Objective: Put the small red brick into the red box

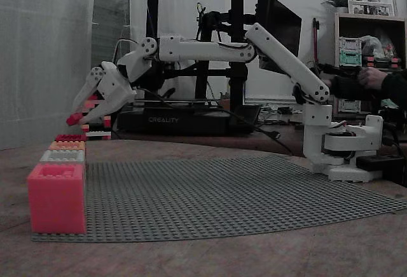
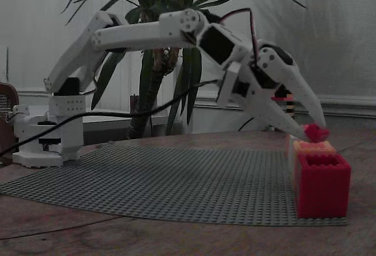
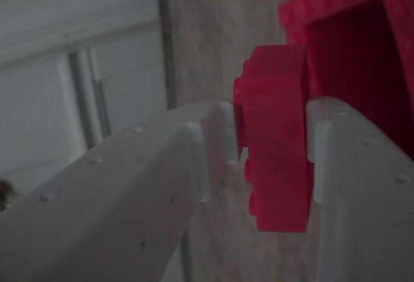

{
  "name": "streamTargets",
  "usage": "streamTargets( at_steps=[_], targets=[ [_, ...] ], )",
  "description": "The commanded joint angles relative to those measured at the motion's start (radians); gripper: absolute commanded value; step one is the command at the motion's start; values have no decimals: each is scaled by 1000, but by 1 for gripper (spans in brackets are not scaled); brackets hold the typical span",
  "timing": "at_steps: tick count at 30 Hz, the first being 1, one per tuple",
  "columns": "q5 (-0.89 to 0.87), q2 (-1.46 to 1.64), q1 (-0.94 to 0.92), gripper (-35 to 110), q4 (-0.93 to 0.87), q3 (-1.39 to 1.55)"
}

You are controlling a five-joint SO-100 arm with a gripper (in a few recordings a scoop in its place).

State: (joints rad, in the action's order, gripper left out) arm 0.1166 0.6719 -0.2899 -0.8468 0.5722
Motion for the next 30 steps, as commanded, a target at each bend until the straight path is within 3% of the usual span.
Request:
streamTargets(
  at_steps=[1, 9, 15, 21, 25, 30],
  targets=[
    [20, 43, 15, 1, 23, -72],
    [29, 34, 20, 14, 9, -66],
    [44, 35, 26, 14, -3, -64],
    [28, 107, 28, 0, -29, -48],
    [25, 356, 44, 0, -60, 141],
    [135, 838, 100, 0, -118, 689]
  ],
)
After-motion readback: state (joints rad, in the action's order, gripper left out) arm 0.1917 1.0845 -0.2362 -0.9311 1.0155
